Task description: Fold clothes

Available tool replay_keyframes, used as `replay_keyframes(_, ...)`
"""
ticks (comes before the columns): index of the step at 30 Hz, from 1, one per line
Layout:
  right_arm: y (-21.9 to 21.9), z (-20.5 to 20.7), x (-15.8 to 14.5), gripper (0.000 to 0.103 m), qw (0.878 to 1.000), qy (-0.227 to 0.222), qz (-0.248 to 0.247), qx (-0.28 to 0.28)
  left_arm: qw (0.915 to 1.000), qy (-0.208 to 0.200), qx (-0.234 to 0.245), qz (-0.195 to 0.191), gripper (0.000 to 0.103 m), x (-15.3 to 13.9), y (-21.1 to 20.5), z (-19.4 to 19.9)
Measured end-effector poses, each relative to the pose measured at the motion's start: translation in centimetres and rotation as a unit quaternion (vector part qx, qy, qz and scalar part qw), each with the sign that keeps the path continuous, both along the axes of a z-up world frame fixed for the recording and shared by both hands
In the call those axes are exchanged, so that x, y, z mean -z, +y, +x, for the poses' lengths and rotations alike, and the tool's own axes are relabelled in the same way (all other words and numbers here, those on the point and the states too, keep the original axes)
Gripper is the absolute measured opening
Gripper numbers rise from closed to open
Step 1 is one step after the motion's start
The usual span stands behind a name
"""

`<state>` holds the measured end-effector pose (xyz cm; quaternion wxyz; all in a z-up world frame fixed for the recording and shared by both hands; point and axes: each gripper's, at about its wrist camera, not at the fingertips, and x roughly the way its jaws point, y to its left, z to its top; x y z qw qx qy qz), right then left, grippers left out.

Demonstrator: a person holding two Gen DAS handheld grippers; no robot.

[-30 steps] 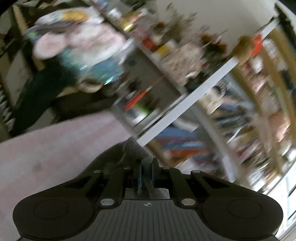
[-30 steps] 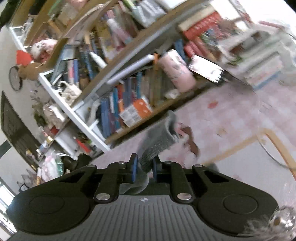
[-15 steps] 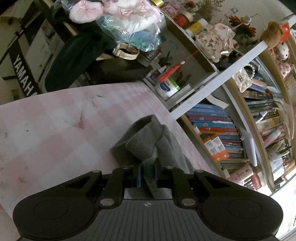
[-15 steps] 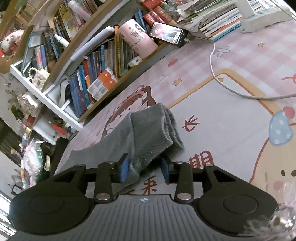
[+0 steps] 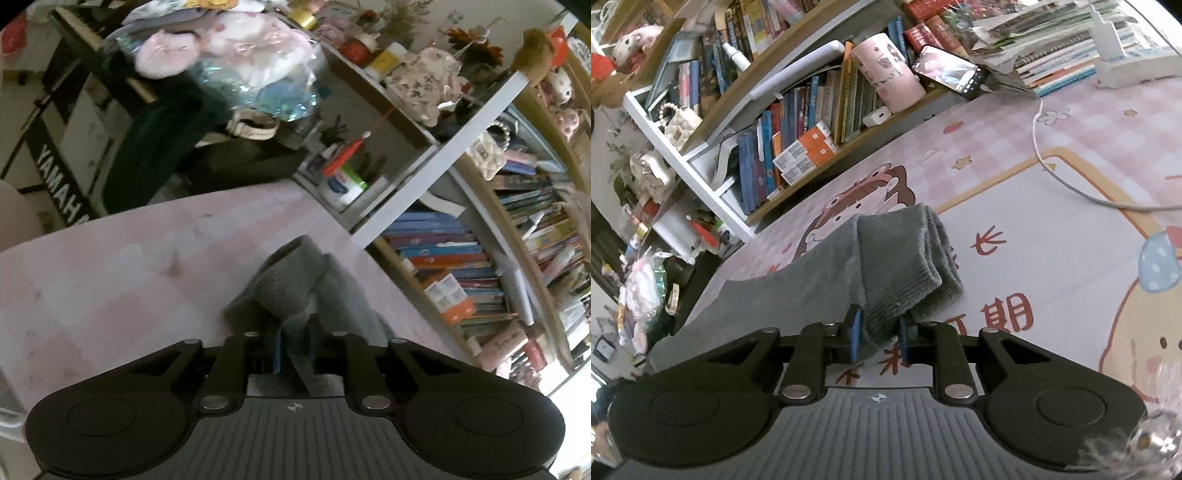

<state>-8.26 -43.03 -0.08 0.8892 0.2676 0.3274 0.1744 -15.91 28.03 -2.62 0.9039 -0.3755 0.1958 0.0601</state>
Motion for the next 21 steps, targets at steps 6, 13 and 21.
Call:
replay_keyframes(6, 0.1, -1.6, -1.2, 0.043, 0.999, -0.021, -0.033, 0.014, 0.9965, 0.013, -0.048, 0.067, 0.077, -0.9, -1.1, -2.4)
replay_keyframes(13, 1.1, -3.7, -2.4, 0.085, 0.994, -0.062, -0.092, 0.023, 0.9918, 0.028, -0.053, 0.113, 0.087, -1.6, -2.7, -3.5)
replay_keyframes(21, 3.8, -4.7, -3.0, 0.098, 0.980, -0.104, -0.170, 0.013, 0.9909, 0.048, -0.028, 0.123, 0.095, -0.9, -4.8, -2.1)
